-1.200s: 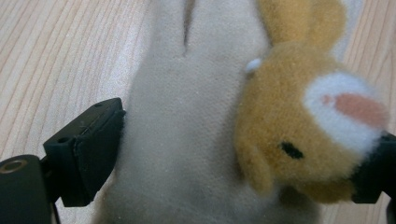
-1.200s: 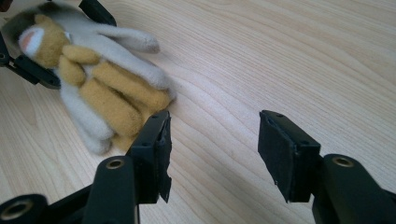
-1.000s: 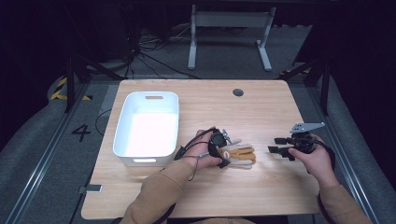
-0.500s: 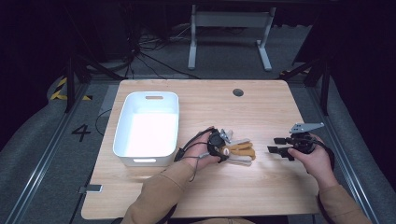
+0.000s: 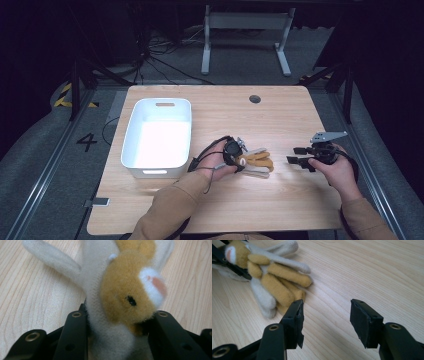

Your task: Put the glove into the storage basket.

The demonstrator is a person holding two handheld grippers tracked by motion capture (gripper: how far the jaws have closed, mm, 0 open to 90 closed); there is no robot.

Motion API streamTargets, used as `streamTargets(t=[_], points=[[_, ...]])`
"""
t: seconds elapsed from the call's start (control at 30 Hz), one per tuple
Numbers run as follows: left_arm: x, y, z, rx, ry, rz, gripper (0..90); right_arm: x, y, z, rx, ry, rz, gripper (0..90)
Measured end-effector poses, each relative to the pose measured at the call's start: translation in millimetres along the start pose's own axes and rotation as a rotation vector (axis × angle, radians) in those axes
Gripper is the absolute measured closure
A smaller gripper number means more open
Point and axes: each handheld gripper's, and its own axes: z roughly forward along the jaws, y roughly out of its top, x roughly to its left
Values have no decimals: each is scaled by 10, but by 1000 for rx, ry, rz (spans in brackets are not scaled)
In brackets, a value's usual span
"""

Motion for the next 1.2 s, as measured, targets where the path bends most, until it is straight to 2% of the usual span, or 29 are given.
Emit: streamTargets(t=[0.4,0.8,0.93,0.97,1.2], points=[[-23,39,-74,34,0,-15,652,-9,-2,-11,0,-4,5,454],[-38,154,-406,4,19,-28,650,-23,-4,-11,-3,-2,12,452],[-32,185,-526,-3,14,-64,648,-33,-2,-15,-6,-3,15,452],[-23,193,-560,-4,16,-58,648,-35,-1,-16,-5,-4,13,452],[-7,243,-780,-24,28,-85,645,-39,32,5,-9,1,15,450]])
